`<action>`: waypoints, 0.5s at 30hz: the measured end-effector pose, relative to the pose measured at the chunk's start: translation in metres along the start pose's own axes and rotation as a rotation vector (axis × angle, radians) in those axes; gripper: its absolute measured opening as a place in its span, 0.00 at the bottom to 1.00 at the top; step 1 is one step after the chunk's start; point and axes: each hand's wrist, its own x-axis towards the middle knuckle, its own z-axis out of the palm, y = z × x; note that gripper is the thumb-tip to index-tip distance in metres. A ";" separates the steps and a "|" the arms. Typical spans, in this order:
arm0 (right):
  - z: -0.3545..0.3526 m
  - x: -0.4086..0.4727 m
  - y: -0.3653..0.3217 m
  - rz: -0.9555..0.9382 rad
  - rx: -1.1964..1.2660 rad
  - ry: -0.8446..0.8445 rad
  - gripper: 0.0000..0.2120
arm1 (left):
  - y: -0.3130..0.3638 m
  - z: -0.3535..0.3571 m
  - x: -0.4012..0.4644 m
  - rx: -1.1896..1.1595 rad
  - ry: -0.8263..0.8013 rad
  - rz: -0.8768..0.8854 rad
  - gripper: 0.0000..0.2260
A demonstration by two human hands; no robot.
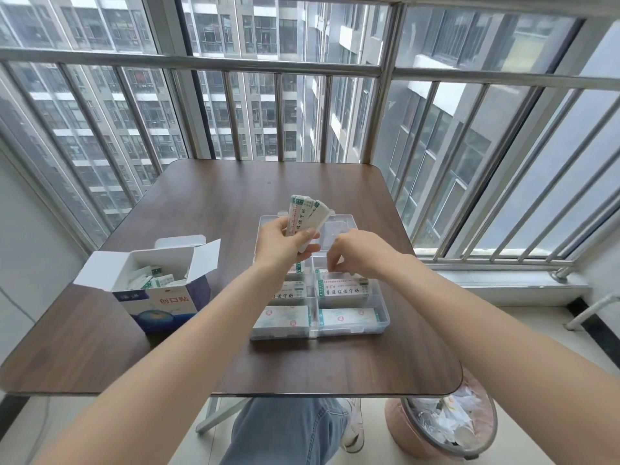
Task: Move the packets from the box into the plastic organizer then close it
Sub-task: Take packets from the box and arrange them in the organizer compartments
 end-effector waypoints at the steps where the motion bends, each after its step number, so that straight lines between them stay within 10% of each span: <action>1: -0.001 -0.001 0.000 -0.009 0.001 -0.004 0.06 | 0.002 -0.001 0.000 -0.010 -0.024 -0.006 0.09; 5: -0.001 -0.003 0.005 0.013 0.154 0.068 0.05 | 0.007 -0.004 0.001 -0.002 -0.072 -0.006 0.11; 11: -0.017 -0.024 0.005 0.167 1.221 0.338 0.10 | 0.005 -0.007 -0.008 -0.047 -0.140 0.013 0.12; 15: -0.015 -0.022 0.001 0.273 1.324 0.379 0.09 | 0.004 -0.003 -0.012 -0.090 -0.212 0.013 0.14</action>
